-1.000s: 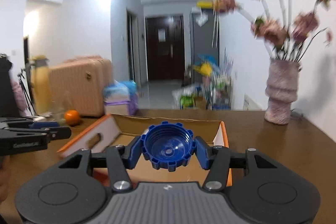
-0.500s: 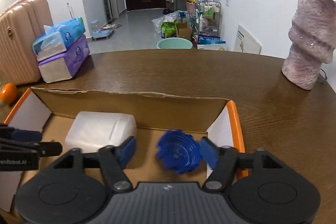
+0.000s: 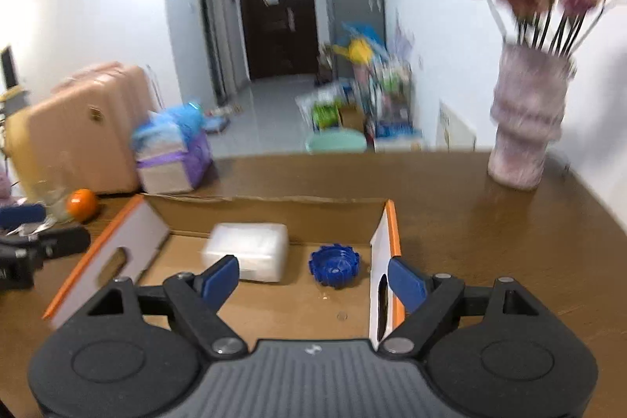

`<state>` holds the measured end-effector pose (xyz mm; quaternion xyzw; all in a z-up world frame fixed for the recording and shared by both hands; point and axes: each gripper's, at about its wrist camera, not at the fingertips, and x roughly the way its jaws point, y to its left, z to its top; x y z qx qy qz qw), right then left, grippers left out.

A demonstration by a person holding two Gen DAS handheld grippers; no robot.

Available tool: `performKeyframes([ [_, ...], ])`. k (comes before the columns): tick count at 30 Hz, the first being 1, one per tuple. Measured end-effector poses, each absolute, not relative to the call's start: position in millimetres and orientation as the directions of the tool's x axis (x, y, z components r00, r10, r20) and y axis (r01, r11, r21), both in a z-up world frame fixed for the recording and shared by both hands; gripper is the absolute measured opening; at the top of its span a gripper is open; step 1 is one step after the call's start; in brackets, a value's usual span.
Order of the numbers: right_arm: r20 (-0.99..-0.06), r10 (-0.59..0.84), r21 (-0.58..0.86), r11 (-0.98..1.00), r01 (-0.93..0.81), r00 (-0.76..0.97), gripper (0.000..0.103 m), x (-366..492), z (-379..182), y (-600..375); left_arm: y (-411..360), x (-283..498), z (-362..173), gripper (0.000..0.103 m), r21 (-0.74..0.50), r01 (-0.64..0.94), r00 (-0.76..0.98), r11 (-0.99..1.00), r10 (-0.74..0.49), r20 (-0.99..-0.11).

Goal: Organize rigid objects
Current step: 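Carry the blue cap into the cardboard box and open the right gripper, then withdraw the right tool from the box toward the bottles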

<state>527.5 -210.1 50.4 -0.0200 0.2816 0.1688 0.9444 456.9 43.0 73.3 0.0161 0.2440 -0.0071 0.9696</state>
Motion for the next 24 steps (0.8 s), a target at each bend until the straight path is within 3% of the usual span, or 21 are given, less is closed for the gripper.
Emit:
performKeyframes([
  [5,-0.417,0.379,0.043,0.916,-0.399,0.826,0.092,431.7,65.3,-219.0,33.6,359.9,82.9,0.103,0.119,0.025,0.95,0.993,0.013,-0.312],
  [11,-0.329,0.386,0.019,0.915,-0.403,0.862,0.092,331.6,47.3,-213.9,18.5,250.8,68.5,0.103,0.144,-0.031,0.989,0.989,0.052,-0.142],
  [16,-0.274,0.365,0.089,0.931,-0.355,0.89,0.101,253.4,12.2,-224.3,22.4,189.7,42.6,0.103,0.061,-0.062,0.983,0.996,0.072,-0.167],
  [20,-0.307,0.254,0.072,0.967,-0.243,0.917,0.101,218.3,-17.4,-233.0,26.3,161.1,16.7,0.103,0.011,-0.081,0.974,0.997,0.082,-0.212],
  [24,-0.345,0.223,0.038,0.974,-0.223,0.912,0.101,206.9,-31.8,-241.2,19.0,153.6,-3.2,0.103,0.048,-0.049,0.967,0.998,0.06,-0.246],
])
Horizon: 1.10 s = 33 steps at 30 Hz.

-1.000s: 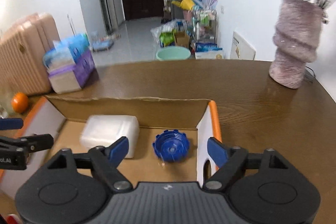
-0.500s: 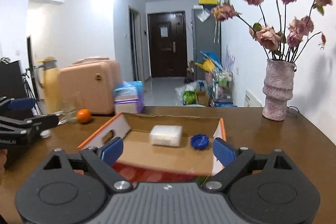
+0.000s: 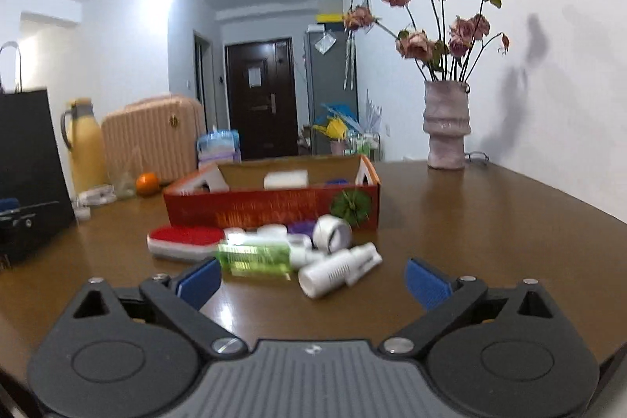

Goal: Organize rigid objects
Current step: 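Withdraw the right tool from the box toward the bottles, then grasp the green spray bottle with the left gripper while the right grasps a white spray bottle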

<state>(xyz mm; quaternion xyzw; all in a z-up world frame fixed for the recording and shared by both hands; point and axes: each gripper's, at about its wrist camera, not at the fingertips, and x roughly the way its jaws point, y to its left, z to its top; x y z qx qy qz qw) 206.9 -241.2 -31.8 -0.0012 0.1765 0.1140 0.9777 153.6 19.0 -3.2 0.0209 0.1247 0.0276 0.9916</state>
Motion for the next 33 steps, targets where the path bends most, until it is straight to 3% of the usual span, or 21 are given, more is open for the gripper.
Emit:
performKeyframes([
  [5,-0.359,0.2,0.055,0.98,-0.193,0.912,0.101,210.9,-36.3,-248.3,11.1,163.5,-13.0,0.103,0.049,-0.038,0.963,0.998,0.05,-0.264],
  [9,-0.372,0.204,0.057,0.979,-0.197,0.905,0.101,228.7,-38.6,-248.3,-0.1,185.2,-12.8,0.103,0.124,0.034,0.969,0.992,-0.002,-0.246],
  [15,-0.458,0.226,0.093,0.974,-0.207,0.859,0.098,284.8,-47.1,-240.4,-21.3,253.0,-25.2,0.103,0.229,0.347,0.905,0.909,-0.261,-0.336],
  [17,-0.492,0.233,0.1,0.972,-0.211,0.839,0.091,302.3,-49.6,-238.2,-32.9,277.4,-30.6,0.103,0.298,0.415,0.879,0.86,-0.293,-0.376],
  [20,-0.516,0.245,0.109,0.969,-0.221,0.821,0.087,325.2,-54.3,-235.2,-39.7,309.8,-32.7,0.103,0.295,0.556,0.805,0.777,-0.415,-0.424],
  [21,-0.522,0.238,0.108,0.971,-0.213,0.819,0.085,332.0,-55.1,-235.3,-41.9,323.2,-34.0,0.098,0.284,0.585,0.782,0.76,-0.434,-0.448],
  [24,-0.554,0.235,0.126,0.972,-0.199,0.799,0.083,353.6,-60.2,-236.5,-48.6,357.0,-40.3,0.063,0.253,0.605,0.734,0.755,-0.405,-0.545],
  [25,-0.564,0.235,0.133,0.972,-0.194,0.792,0.081,358.4,-62.3,-237.9,-47.5,365.6,-43.1,0.059,0.242,0.62,0.713,0.746,-0.408,-0.57],
  [30,-0.592,0.205,0.082,0.977,-0.195,0.78,0.068,360.8,-70.5,-232.9,-40.3,371.2,-50.3,0.053,0.187,0.668,0.661,0.72,-0.458,-0.595],
  [33,-0.604,0.191,0.054,0.978,-0.199,0.774,0.045,354.3,-71.5,-232.3,-41.1,359.7,-51.3,0.051,0.168,0.692,0.636,0.702,-0.483,-0.601],
])
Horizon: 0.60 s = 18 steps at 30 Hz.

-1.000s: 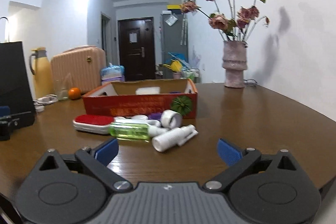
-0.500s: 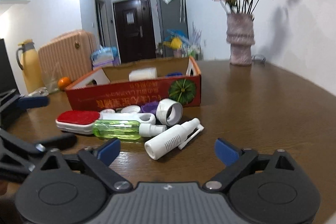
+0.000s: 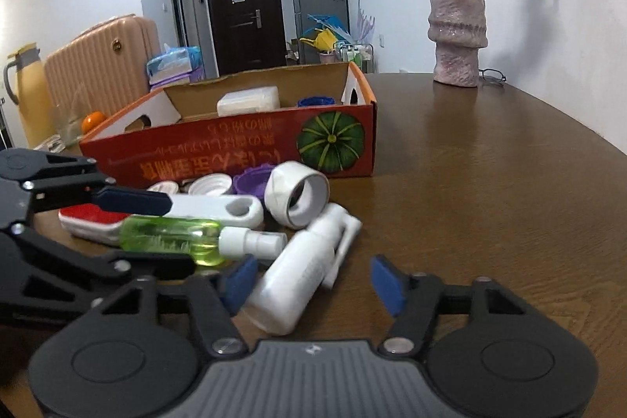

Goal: Organize rigid objects
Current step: 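Grasp the green spray bottle with the left gripper while the right grasps a white spray bottle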

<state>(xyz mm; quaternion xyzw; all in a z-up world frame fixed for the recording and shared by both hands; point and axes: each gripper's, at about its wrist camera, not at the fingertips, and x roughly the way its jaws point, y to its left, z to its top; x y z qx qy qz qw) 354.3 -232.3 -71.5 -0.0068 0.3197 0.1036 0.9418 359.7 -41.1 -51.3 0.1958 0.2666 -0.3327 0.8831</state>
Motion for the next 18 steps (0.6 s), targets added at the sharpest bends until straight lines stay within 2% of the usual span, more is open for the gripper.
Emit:
performKeyframes([
  [1,-0.609,0.181,0.034,0.979,-0.203,0.773,0.033,351.5,-71.3,-231.7,-40.5,357.0,-51.0,0.048,0.155,0.692,0.628,0.705,-0.481,-0.612],
  [2,-0.61,0.177,0.019,0.978,-0.209,0.773,0.027,349.0,-71.0,-231.2,-39.3,354.7,-50.3,0.045,0.13,0.694,0.609,0.708,-0.482,-0.631],
  [3,-0.61,0.173,0.006,0.977,-0.214,0.773,0.027,345.6,-70.2,-231.0,-39.9,352.2,-49.6,0.041,0.103,0.7,0.587,0.706,-0.488,-0.646],
  [5,-0.612,0.177,-0.003,0.974,-0.226,0.771,0.027,342.9,-69.1,-233.2,-42.3,349.6,-50.8,0.04,0.052,0.71,0.543,0.702,-0.5,-0.674],
  [8,-0.622,0.177,-0.011,0.972,-0.235,0.763,0.027,347.4,-69.7,-235.2,-50.9,350.9,-57.8,0.041,0.04,0.697,0.541,0.716,-0.488,-0.685],
  [10,-0.626,0.178,-0.019,0.97,-0.244,0.759,0.027,351.6,-70.7,-234.3,-52.0,351.0,-58.1,0.032,0.016,0.688,0.54,0.725,-0.497,-0.679],
  [18,-0.604,0.195,0.011,0.972,-0.236,0.773,0.027,330.6,-67.1,-239.2,-43.9,321.4,-49.0,0.031,0.007,0.572,0.627,0.82,-0.432,-0.648],
])
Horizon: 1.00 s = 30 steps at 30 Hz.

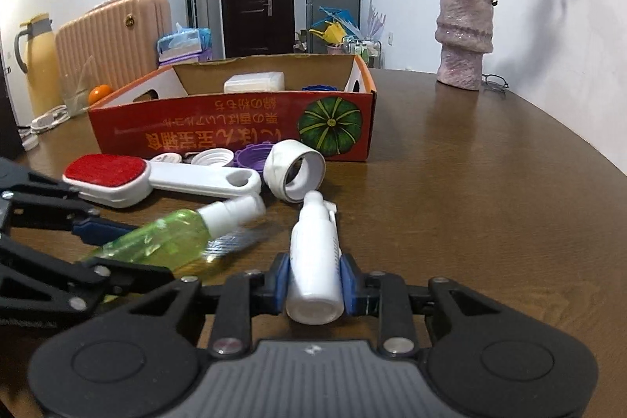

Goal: Organize rigid objects
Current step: 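Grasp the green spray bottle with the left gripper while the right grasps a white spray bottle, then carry both bottles over the cardboard box and open the right gripper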

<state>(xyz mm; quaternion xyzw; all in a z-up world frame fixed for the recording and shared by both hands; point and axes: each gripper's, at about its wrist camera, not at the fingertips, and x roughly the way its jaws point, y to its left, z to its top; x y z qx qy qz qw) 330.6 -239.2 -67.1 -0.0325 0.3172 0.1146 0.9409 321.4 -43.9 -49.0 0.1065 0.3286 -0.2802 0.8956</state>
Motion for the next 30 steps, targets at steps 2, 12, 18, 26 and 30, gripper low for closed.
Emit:
performKeyframes([
  [2,-0.586,0.21,0.016,0.969,-0.248,0.783,0.027,315.1,-61.7,-235.8,-32.3,303.6,-41.5,0.031,-0.013,0.528,0.658,0.849,-0.419,-0.625],
  [12,-0.507,0.34,0.029,0.925,-0.379,0.792,0.026,237.8,-47.6,-188.5,32.7,187.0,-11.1,0.031,-0.057,0.124,0.891,0.991,-0.136,-0.433],
  [18,-0.403,0.372,0.015,0.916,-0.401,0.836,0.026,209.0,-23.0,-175.7,46.6,144.0,12.2,0.031,-0.026,0.032,0.935,0.999,-0.039,-0.353],
  [26,-0.375,0.369,0.006,0.918,-0.396,0.85,0.026,232.2,-9.1,-180.0,47.2,182.5,17.1,0.031,-0.034,0.024,0.94,0.999,-0.034,-0.34],
  [30,-0.366,0.369,0.018,0.921,-0.39,0.854,0.026,276.9,4.1,-188.9,51.5,242.6,28.7,0.031,-0.004,0.039,0.938,0.999,-0.038,-0.343],
])
